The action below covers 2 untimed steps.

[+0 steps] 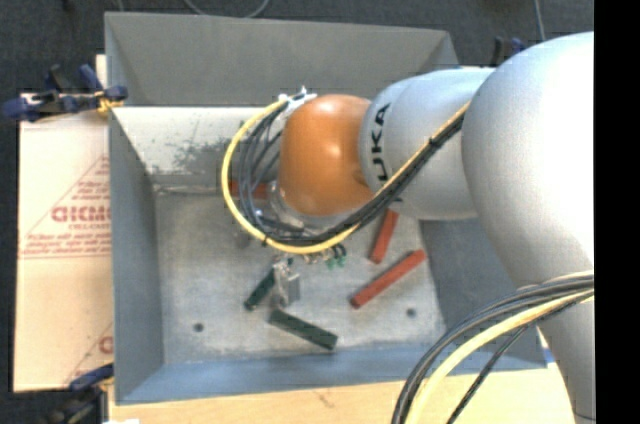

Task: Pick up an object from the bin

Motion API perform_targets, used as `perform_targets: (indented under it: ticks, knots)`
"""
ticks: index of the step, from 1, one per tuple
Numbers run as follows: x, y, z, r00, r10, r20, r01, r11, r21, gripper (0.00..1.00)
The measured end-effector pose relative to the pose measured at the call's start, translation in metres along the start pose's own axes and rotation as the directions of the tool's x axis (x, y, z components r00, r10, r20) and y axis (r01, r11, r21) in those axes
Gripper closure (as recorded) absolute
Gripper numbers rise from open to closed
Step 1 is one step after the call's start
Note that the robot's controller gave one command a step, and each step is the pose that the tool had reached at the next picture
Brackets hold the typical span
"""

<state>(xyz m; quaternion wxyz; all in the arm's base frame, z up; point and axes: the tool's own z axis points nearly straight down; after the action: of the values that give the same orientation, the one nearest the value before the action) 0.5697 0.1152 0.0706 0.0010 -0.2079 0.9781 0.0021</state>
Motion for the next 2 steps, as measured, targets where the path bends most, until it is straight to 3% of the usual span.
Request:
perform_targets:
  ticks: [1,2]
  knots:
    - [0.000,-0.003,-0.001,1.000,0.006,0.001,-0.006,1.000,0.002,1.00]
    - [-0.021,0.026,-0.086,0.943,-0.332,0.006,0.332,0.943,0.007,1.00]
